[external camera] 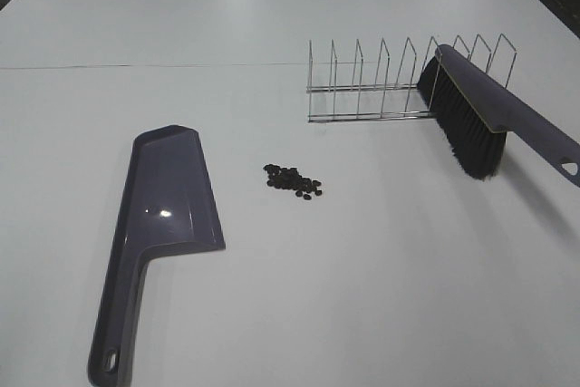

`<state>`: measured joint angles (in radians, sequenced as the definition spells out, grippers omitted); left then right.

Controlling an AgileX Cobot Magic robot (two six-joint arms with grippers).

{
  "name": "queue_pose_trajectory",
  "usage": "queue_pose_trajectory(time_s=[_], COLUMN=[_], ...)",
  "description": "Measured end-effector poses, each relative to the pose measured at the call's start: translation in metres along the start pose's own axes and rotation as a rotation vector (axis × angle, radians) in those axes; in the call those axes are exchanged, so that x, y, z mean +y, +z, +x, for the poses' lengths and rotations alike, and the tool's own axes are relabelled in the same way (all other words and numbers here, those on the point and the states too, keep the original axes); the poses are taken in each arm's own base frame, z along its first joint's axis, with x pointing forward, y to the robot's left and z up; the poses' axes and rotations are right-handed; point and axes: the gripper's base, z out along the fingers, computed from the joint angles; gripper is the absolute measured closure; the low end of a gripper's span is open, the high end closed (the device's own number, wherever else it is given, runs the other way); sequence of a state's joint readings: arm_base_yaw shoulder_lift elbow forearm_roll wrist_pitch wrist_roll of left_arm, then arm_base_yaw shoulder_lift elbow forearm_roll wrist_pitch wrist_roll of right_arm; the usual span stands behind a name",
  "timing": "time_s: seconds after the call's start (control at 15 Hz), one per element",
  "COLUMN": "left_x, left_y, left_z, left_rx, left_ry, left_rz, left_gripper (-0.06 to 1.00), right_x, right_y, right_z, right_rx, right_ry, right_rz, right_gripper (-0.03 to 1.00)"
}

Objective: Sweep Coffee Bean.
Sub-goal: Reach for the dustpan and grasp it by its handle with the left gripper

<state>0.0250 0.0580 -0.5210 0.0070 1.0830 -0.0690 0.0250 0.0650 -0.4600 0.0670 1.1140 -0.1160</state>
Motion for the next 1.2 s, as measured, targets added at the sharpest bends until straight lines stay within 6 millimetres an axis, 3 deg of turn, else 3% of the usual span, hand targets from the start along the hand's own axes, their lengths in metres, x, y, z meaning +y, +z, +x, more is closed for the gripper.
queue_pose_trajectory(time_s=[0.53, 1.2], left_x=[0.002, 0.000], left_y=[0.001, 0.079], left_z=[-0.001, -0.022], left_rx=[0.009, 0.518], left_ry=[-0.024, -0.016], left_rz=[-0.024, -0.063], left_gripper=[0.24, 0.24], right_x=[0.000, 0.000], right_y=[0.000, 0.000], right_z=[0.000, 0.000], right_rx=[0.000, 0.000], right_ry=[0.000, 0.000], right_rz=[0.000, 0.000], right_gripper=[0.32, 0.32])
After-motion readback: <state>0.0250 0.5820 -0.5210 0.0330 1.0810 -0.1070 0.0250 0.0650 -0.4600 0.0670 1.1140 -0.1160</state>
